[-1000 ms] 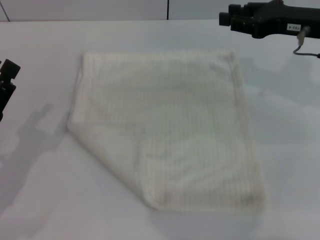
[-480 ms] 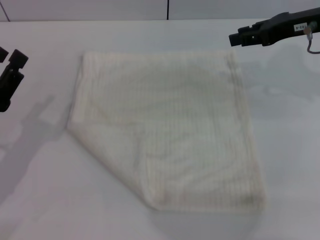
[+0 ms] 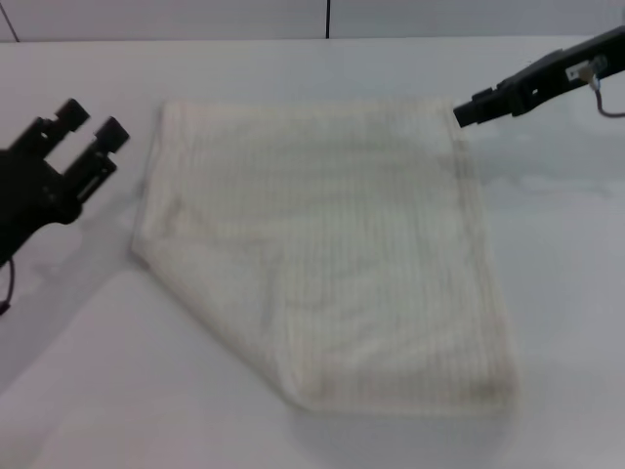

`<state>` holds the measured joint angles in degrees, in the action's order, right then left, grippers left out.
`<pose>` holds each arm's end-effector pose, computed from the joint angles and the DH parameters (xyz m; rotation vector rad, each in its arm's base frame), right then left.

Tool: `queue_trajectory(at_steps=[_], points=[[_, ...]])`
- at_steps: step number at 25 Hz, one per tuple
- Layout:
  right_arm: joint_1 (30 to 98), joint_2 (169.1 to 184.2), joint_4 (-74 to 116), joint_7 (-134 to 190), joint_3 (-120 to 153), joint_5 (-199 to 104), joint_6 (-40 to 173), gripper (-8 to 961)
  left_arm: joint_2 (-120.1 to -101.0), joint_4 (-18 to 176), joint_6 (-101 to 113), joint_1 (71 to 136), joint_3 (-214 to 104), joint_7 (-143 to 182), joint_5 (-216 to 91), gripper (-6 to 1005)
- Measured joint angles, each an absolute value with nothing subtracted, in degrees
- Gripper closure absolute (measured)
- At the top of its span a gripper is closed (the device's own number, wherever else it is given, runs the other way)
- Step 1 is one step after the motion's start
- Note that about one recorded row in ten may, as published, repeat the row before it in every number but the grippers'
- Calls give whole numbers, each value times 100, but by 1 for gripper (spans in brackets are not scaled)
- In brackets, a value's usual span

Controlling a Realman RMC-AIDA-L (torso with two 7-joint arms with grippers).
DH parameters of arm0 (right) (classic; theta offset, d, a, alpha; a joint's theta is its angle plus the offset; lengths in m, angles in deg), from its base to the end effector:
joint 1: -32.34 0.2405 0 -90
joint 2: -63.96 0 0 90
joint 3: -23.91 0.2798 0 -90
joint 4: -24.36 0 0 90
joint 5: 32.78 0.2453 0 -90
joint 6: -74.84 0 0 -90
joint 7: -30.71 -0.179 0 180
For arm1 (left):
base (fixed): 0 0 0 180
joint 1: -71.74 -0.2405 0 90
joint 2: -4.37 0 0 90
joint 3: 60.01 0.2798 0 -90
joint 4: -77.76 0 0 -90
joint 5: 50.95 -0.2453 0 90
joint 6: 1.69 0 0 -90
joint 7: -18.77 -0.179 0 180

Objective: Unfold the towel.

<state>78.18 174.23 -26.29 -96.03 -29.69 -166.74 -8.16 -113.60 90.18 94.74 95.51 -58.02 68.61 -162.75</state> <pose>0.2208 0.4846 0.0267 -2.6162 0.9927 0.0230 -0.3398 0.3294 -0.0198 -2.0604 -0.5849 -1.1872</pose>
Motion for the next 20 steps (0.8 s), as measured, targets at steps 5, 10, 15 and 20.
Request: queue_trajectory(at_steps=[5,10,15,20], points=[[7778,17633,-2626,-9620,-2968,-17027,-779,656,-11369,9266,9203,9663,-5301,6923,-16277,364],[7718,17858,-2606,-9622,-2934,-17454,-618,761,-11377,9498,8880,9788,-4713,6990,-16276,365],[7676,17928,-2386,-9637,-2934,-17507,-354,903,-11383,9761,8575,9948,-4029,7214,-16276,365],[7678,17930,-2204,-9672,-2918,-17507,-136,947,-11386,10536,8540,10066,-2869,8108,-16275,365]])
